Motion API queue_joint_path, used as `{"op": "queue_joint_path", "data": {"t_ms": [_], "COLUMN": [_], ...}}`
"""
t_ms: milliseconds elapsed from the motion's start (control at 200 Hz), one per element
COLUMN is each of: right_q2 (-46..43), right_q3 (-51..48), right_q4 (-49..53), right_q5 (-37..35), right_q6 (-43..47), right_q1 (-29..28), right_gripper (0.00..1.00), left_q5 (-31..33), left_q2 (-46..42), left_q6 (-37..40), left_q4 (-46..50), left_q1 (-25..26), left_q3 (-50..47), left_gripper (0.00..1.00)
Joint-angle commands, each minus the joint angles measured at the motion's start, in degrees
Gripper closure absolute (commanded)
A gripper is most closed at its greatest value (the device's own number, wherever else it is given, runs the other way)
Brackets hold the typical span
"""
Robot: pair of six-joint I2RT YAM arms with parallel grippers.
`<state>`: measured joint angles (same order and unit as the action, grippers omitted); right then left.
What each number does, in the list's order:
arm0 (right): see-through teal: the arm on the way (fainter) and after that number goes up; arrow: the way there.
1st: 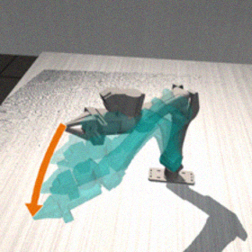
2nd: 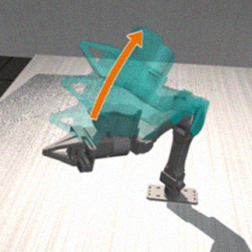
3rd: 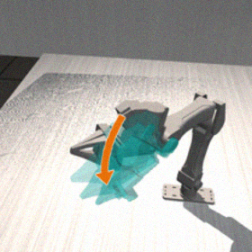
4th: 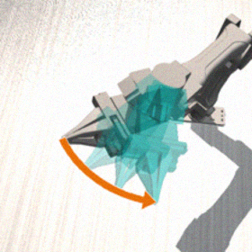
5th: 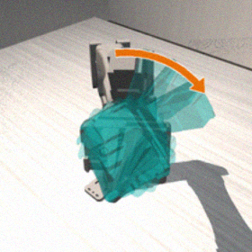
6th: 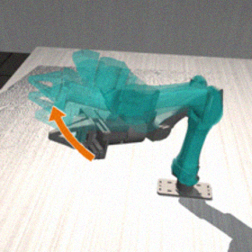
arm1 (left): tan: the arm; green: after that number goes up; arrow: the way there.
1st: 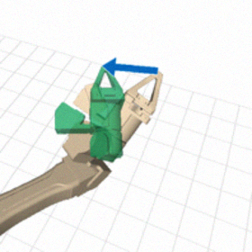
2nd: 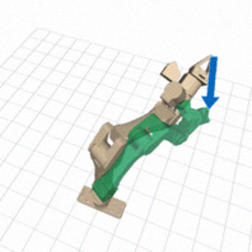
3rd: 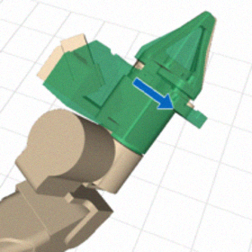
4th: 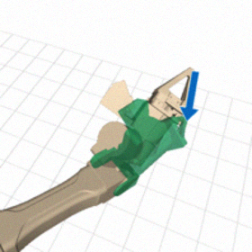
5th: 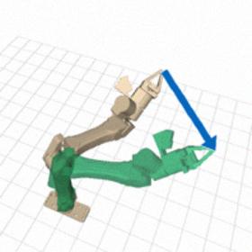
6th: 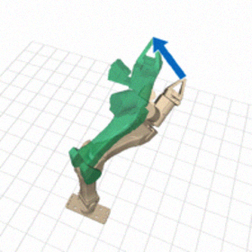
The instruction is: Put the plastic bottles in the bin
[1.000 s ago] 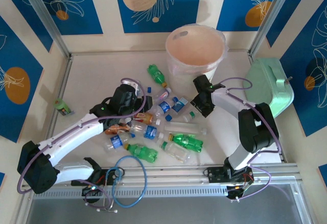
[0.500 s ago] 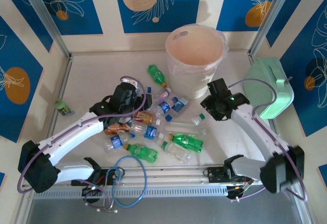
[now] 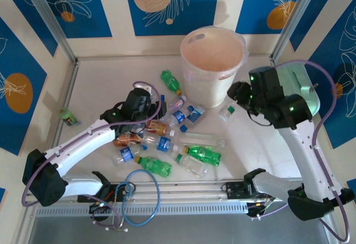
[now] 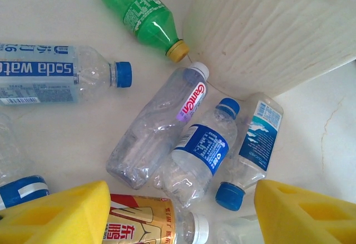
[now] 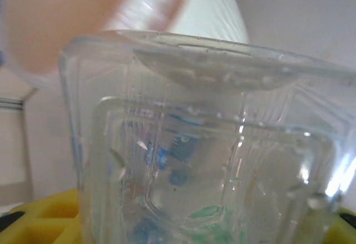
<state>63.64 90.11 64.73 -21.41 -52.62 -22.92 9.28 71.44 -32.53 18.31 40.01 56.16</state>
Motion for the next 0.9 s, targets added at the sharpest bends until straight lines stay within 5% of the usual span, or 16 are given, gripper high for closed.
{"op": "queue_joint_path", "data": {"t_ms": [0,370,755,895], "right_q2": [5.10,22.08,36.51,39.12], "right_q3": [7.22,23.54,37.68,40.19], "right_q4": [-0.81,-12.87,-10.86,-9.95], "right_q5": [1.71,9.57,15.14,15.61], "right_q6": [5.00,3.85,2.89,2.96], "right_q1": [0.76,6.72,11.69,12.37], "right_gripper": [0.56,0.56,0.56,0.48], "left_q5": [0.83,0.33,-0.34,-0.23], "left_q2": [-0.50,-1.10,-1.65,-1.61], "left_q6": [0.46,0.28,1.07,1.20], "left_q4": [0.54,0.99,1.58,2.06], "left_q1": [0.23,0.24,0.24,0.24], "left_q3": [1.08,-0.17,-0.54,-0.19], "left_gripper": [0.30,0.30,0.29,0.29]}}
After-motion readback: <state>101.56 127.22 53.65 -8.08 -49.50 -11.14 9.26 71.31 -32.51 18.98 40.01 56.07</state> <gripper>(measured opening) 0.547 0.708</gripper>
